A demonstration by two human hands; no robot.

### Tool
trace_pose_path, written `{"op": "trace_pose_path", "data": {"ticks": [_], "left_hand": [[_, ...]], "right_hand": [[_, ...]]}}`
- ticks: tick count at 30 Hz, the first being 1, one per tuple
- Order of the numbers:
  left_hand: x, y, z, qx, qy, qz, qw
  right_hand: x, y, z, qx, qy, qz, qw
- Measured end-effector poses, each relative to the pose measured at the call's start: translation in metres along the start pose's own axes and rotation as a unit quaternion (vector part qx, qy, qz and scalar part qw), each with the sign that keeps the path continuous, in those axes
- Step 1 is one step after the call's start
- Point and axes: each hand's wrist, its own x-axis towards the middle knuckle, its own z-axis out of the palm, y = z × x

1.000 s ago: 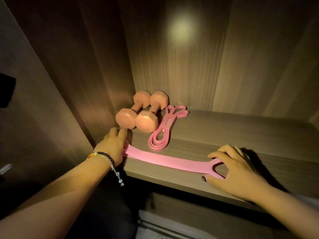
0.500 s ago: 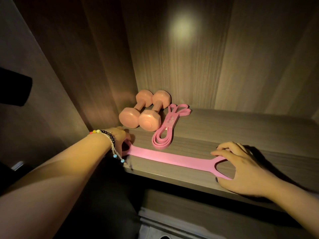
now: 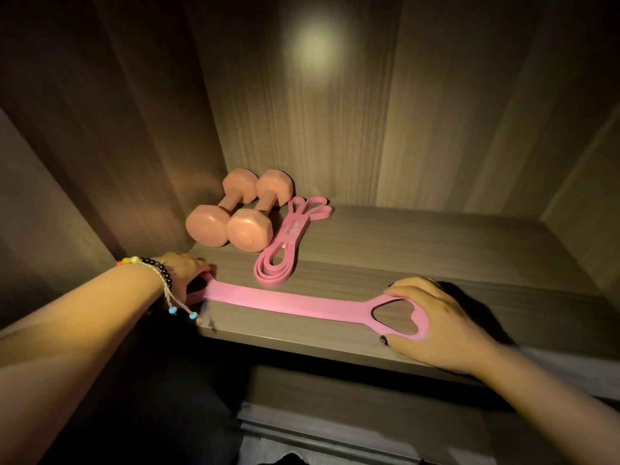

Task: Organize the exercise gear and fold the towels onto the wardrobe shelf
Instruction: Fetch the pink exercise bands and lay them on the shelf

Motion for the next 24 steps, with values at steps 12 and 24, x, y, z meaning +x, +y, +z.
{"op": "trace_pose_path", "data": {"ticks": [12,24], "left_hand": [[-0.002,0.0,0.003,-0.016,0.009,0.003,1.0],[-0.013,0.069,0.033,-0.267,0.308,0.182,0.895]], "right_hand": [[-0.003,0.007,0.009,0.049,0.025,0.011,0.998],[-0.004,0.011,0.024,0.045,0.074,0.007,0.996]]}}
